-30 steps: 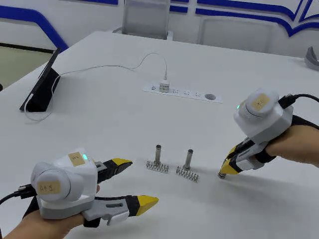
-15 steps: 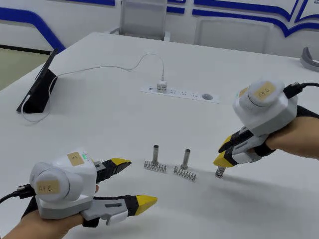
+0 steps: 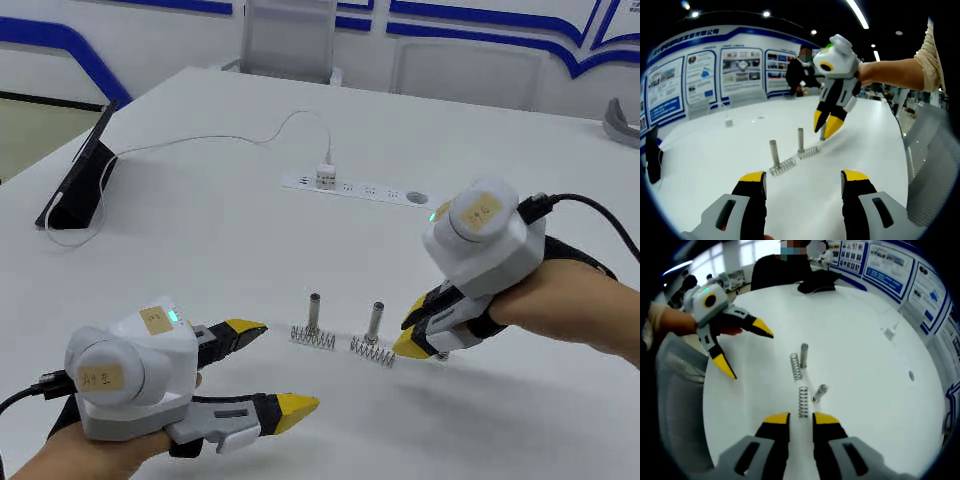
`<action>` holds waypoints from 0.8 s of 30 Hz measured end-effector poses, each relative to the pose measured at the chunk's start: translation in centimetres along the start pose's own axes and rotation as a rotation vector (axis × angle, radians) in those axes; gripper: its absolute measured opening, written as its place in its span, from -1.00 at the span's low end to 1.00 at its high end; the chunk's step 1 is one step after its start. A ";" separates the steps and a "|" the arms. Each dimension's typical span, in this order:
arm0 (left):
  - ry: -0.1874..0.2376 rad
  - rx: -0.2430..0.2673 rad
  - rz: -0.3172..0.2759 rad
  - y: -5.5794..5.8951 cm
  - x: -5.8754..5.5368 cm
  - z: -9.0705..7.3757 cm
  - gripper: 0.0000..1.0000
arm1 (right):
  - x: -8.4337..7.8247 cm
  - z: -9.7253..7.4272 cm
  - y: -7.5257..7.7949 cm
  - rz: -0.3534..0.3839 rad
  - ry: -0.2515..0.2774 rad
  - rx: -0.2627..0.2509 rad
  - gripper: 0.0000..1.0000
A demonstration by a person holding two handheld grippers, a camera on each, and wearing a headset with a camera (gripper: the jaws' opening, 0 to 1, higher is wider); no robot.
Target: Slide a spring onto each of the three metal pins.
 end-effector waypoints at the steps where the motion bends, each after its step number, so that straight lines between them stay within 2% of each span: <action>1: 0.000 0.000 0.000 0.0 0.0 0.0 0.22 | 0.0 0.2 0.0 -0.002 -0.002 0.001 -0.63; 24: -0.006 -0.019 0.007 0.5 -0.1 0.5 0.20 | -1.2 3.4 0.5 0.010 -0.065 0.016 -0.69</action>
Point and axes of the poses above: the centre of the closed fingertips' face, and the gripper's own axes: z roughly forward along the fingers, y roughly to its right, x roughly out of its top, the point moved 2 cm from there along -z, roughly backward along the fingers, and after that the axes turned 2 degrees about -z, right-handed, at the moved point
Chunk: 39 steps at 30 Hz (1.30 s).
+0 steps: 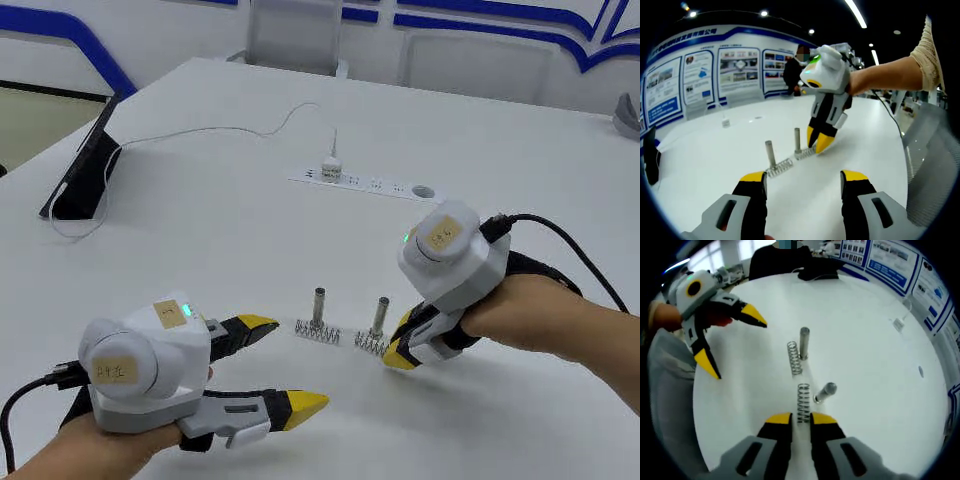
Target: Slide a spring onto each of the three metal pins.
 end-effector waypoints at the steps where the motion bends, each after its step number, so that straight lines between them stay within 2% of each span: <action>1: 0.000 0.001 -0.001 0.0 0.0 0.0 0.20 | -0.1 0.1 0.1 0.004 -0.003 0.002 -0.70; 9: -0.002 0.001 0.000 -0.1 -0.1 0.0 0.20 | -0.2 0.5 0.0 0.021 -0.006 0.017 -0.74; 20: -0.006 -0.009 0.007 0.4 0.0 0.2 0.19 | 0.0 0.0 -0.5 -0.009 -0.005 0.023 -0.76; 28: -0.015 -0.037 0.026 1.2 0.2 0.7 0.17 | 0.5 -1.4 -1.7 -0.079 -0.004 0.038 -0.77; 34: -0.018 -0.065 0.048 1.9 0.6 1.3 0.12 | 0.9 -2.8 -3.4 -0.152 0.000 0.070 -0.77; 39: -0.017 -0.095 0.075 2.8 1.0 1.7 0.00 | 1.1 -3.7 -4.6 -0.217 -0.006 0.097 -0.76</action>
Point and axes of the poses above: the centre of the closed fingertips' face, and the gripper's own axes: z roughly forward along the fingers, y roughly to its right, x roughly out of its top, the point moved 2 cm from there along -z, roughly backward along the fingers, and after that the axes turned 2 degrees about -z, right-handed, at the moved point
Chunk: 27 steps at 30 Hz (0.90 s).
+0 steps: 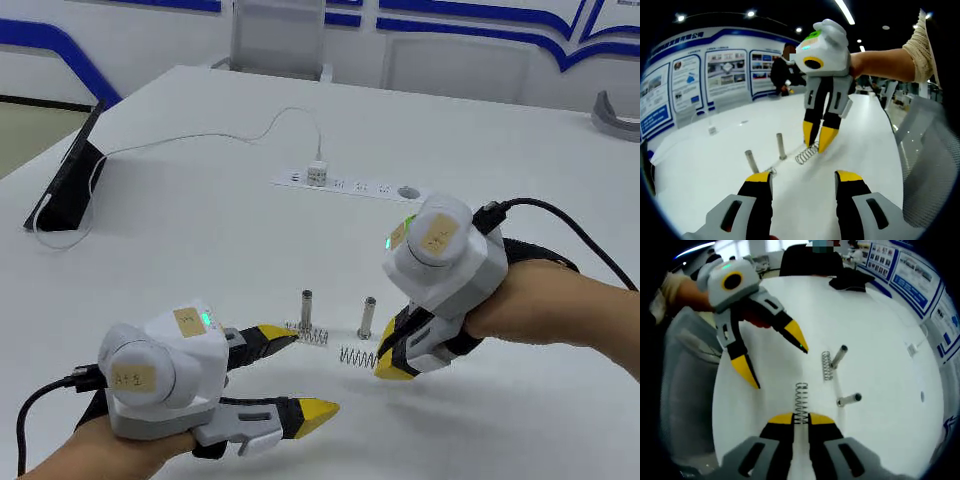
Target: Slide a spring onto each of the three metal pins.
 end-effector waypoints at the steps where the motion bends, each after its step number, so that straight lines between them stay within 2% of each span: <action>1: 0.000 -0.005 0.004 0.2 0.1 0.1 -0.01 | 0.1 -0.1 -0.2 -0.007 0.000 0.003 -0.76; 7: -0.003 -0.037 0.036 0.9 0.3 0.4 -0.12 | 0.8 -0.4 -1.4 -0.069 -0.001 0.037 -0.76; 15: 0.010 -0.070 0.068 1.7 0.7 0.6 -0.36 | 1.4 -0.5 -2.4 -0.133 -0.015 0.065 -0.76; 27: 0.022 -0.105 0.110 2.4 0.9 0.9 -0.72 | 1.8 -0.9 -3.1 -0.167 -0.031 0.077 -0.76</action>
Point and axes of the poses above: the centre of the closed fingertips' face, and the gripper's own axes: z roughly forward along the fingers, y roughly to its right, x roughly out of its top, the point moved 2 cm from there along -z, roughly backward along the fingers, and after that the axes turned 2 degrees about -z, right-handed, at the moved point
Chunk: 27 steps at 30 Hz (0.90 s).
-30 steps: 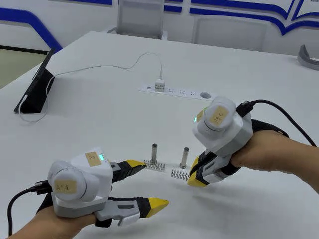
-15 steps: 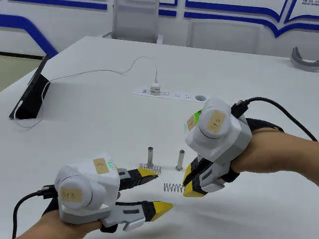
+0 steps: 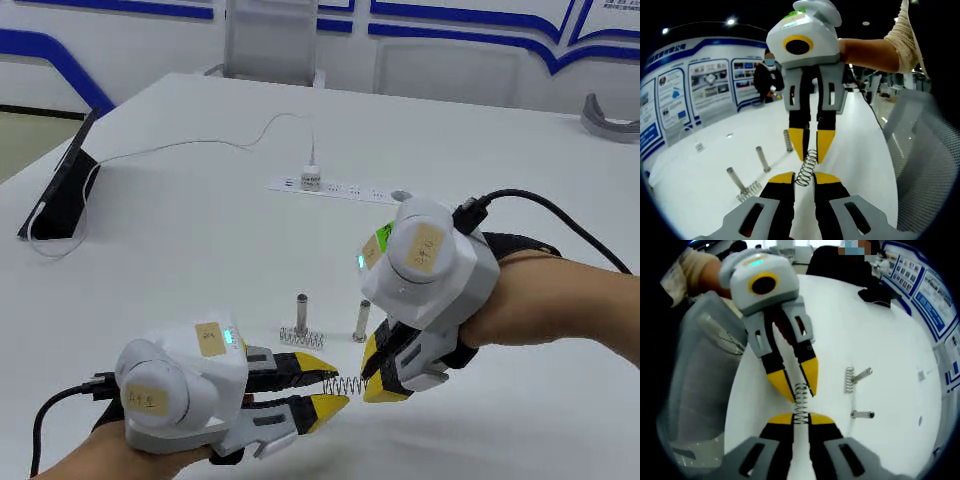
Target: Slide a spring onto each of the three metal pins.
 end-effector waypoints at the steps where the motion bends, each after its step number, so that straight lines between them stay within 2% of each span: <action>1: 0.000 -0.001 0.000 0.0 0.0 0.0 -0.72 | 0.1 -0.1 0.0 -0.001 0.001 0.000 -0.76; 10: -0.006 -0.008 0.015 0.1 0.0 0.1 -0.76 | 1.6 -1.5 -0.1 -0.001 0.032 -0.001 -0.76; 21: -0.008 -0.013 0.018 0.2 0.0 0.0 -0.77 | 3.3 -2.0 -0.3 -0.013 0.062 -0.015 -0.77; 27: -0.003 -0.017 0.009 0.3 0.1 0.0 -0.78 | 4.6 -2.2 0.0 0.006 0.114 -0.025 -0.77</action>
Point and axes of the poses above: the centre of the closed fingertips' face, and the gripper's own axes: z roughly forward along the fingers, y roughly to its right, x roughly out of its top, the point moved 2 cm from there along -z, roughly backward along the fingers, and after that the axes turned 2 degrees about -z, right-handed, at the moved point
